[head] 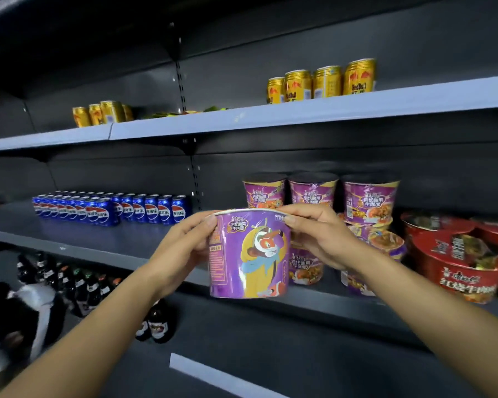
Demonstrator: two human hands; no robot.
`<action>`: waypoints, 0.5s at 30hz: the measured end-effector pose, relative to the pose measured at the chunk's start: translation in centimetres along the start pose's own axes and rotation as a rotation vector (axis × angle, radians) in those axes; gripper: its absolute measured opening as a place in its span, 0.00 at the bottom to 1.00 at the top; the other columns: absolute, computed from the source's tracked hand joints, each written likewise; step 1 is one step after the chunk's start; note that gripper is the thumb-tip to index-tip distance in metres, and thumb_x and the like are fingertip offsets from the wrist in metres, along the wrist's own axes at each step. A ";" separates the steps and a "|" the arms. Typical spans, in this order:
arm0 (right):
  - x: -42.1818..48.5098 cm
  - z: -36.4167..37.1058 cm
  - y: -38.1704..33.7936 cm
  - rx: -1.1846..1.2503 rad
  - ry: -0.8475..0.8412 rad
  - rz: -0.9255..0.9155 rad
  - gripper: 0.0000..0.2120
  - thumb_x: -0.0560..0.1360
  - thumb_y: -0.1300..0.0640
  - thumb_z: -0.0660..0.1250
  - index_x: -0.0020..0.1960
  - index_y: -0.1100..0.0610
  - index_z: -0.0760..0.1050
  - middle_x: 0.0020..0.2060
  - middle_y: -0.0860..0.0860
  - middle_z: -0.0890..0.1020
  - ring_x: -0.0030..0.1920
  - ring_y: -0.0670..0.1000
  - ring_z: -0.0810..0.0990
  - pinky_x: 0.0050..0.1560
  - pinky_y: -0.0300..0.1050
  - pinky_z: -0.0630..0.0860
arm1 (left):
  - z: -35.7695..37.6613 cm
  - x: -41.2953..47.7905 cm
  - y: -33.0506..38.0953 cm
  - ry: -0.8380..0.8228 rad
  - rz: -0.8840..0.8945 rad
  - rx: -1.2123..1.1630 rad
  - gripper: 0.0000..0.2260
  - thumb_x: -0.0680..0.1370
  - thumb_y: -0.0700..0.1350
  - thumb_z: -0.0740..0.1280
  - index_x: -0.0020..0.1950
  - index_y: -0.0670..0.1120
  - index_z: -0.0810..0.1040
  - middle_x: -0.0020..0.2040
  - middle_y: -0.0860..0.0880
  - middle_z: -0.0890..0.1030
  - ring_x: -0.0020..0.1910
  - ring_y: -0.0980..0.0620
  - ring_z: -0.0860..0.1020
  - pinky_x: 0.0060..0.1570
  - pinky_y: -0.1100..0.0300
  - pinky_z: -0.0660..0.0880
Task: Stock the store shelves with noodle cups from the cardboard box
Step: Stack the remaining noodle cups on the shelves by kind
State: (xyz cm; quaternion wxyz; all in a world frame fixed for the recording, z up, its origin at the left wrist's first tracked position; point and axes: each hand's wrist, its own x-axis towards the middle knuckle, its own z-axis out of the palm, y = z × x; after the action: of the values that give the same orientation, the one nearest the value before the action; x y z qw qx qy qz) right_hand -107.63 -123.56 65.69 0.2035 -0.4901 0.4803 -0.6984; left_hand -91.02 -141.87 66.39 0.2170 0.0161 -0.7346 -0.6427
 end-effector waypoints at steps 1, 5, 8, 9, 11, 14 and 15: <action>0.6 -0.6 0.2 0.053 -0.017 0.002 0.14 0.65 0.55 0.74 0.49 0.58 0.83 0.43 0.52 0.85 0.45 0.48 0.83 0.45 0.42 0.80 | -0.2 0.7 0.0 -0.005 0.011 -0.034 0.28 0.66 0.64 0.72 0.61 0.49 0.79 0.46 0.39 0.77 0.43 0.42 0.74 0.41 0.55 0.74; 2.8 -2.1 0.9 0.218 -0.054 -0.012 0.26 0.55 0.48 0.82 0.48 0.60 0.84 0.43 0.55 0.85 0.45 0.50 0.83 0.46 0.46 0.80 | -0.6 3.3 -0.4 -0.041 0.006 -0.222 0.33 0.59 0.64 0.77 0.58 0.48 0.80 0.50 0.44 0.81 0.48 0.45 0.79 0.51 0.47 0.76; 4.1 -2.6 1.3 0.287 -0.082 -0.007 0.25 0.55 0.50 0.82 0.48 0.61 0.83 0.45 0.58 0.84 0.47 0.55 0.82 0.50 0.55 0.79 | -0.3 4.8 -0.8 -0.073 -0.013 -0.358 0.35 0.58 0.62 0.79 0.59 0.46 0.79 0.53 0.44 0.81 0.51 0.46 0.80 0.57 0.47 0.75; 4.5 -2.9 1.5 0.296 -0.089 -0.002 0.26 0.56 0.51 0.82 0.49 0.62 0.82 0.46 0.59 0.84 0.48 0.56 0.82 0.50 0.56 0.79 | -0.2 5.2 -0.9 -0.075 -0.021 -0.375 0.35 0.57 0.61 0.80 0.58 0.46 0.80 0.52 0.44 0.81 0.50 0.46 0.80 0.56 0.47 0.76; 5.1 -3.5 1.6 0.281 -0.086 0.021 0.27 0.58 0.51 0.81 0.52 0.64 0.81 0.47 0.60 0.83 0.49 0.57 0.81 0.51 0.55 0.79 | -0.2 6.1 -1.2 -0.069 -0.022 -0.373 0.32 0.56 0.61 0.80 0.55 0.47 0.82 0.49 0.44 0.82 0.47 0.47 0.81 0.53 0.49 0.78; 6.1 -4.5 1.6 0.172 -0.078 0.031 0.17 0.66 0.56 0.74 0.52 0.63 0.79 0.45 0.56 0.84 0.48 0.52 0.82 0.51 0.48 0.79 | -0.6 7.3 -1.5 -0.014 0.021 -0.289 0.29 0.56 0.64 0.79 0.51 0.49 0.83 0.44 0.47 0.83 0.42 0.50 0.81 0.48 0.53 0.78; 6.4 -4.6 1.4 0.111 -0.062 0.030 0.12 0.70 0.59 0.68 0.52 0.62 0.78 0.44 0.54 0.84 0.46 0.49 0.82 0.49 0.44 0.79 | -0.7 7.7 -1.6 0.016 0.036 -0.248 0.29 0.56 0.65 0.78 0.50 0.49 0.83 0.42 0.47 0.83 0.40 0.50 0.81 0.46 0.54 0.78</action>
State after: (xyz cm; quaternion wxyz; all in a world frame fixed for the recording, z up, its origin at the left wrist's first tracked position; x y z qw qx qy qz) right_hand -114.75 -126.84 67.28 0.2556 -0.4923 0.4417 -0.7051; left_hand -98.17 -145.09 67.24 0.2347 -0.0191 -0.6481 -0.7243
